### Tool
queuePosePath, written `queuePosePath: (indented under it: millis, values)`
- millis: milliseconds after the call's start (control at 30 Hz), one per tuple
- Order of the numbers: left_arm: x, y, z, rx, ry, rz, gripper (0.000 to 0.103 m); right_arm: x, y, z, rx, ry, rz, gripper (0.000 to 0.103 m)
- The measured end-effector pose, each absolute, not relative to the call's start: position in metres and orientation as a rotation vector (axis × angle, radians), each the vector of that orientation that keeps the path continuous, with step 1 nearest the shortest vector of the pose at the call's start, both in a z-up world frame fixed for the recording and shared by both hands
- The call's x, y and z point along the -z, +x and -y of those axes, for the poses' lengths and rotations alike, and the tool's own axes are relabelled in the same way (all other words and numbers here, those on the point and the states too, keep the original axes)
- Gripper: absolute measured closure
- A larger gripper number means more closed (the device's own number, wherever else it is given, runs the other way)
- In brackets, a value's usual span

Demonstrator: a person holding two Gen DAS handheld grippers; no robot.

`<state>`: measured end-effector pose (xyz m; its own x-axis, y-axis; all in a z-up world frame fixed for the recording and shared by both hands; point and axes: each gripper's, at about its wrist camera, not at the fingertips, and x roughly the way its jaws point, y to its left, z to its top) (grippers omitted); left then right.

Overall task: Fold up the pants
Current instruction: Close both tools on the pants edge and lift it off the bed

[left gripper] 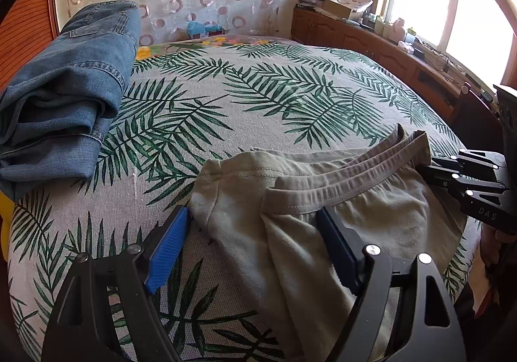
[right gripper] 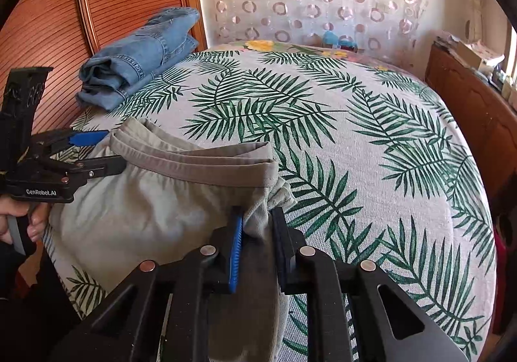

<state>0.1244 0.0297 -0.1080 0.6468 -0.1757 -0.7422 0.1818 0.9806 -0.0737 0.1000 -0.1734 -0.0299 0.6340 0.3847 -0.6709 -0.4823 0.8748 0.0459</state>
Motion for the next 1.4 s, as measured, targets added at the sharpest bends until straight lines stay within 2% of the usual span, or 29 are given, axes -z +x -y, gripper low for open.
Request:
queuePosePath:
  millis: [133, 167, 267, 400, 533, 567, 700, 1400]
  values:
    - [0.107, 0.125, -0.033, 0.212, -0.033, -0.841, 0.024, 0.032, 0.099, 0.177, -0.504, -0.122, -0.716, 0.086]
    - [0.106, 0.124, -0.037, 0.219, -0.058, -0.837, 0.033, 0.033, 0.097, 0.177, -0.504, -0.121, -0.71, 0.086]
    - [0.104, 0.125, -0.044, 0.246, -0.107, -0.836, 0.048, 0.034, 0.095, 0.178, -0.503, -0.119, -0.7, 0.086]
    - [0.103, 0.125, -0.042, 0.276, -0.121, -0.841, 0.059, 0.035, 0.093, 0.179, -0.502, -0.116, -0.701, 0.086]
    - [0.102, 0.122, -0.037, 0.295, -0.132, -0.837, 0.079, 0.034, 0.094, 0.177, -0.499, -0.11, -0.703, 0.086]
    - [0.1, 0.12, -0.036, 0.298, -0.131, -0.831, 0.082, 0.034, 0.093, 0.178, -0.496, -0.1, -0.703, 0.091]
    - [0.09, 0.11, -0.032, 0.295, -0.11, -0.778, 0.084, 0.032, 0.086, 0.176, -0.485, -0.106, -0.676, 0.094]
    - [0.009, 0.067, -0.014, 0.301, -0.038, -0.545, 0.086, -0.021, 0.034, 0.193, -0.527, -0.101, -0.495, 0.095]
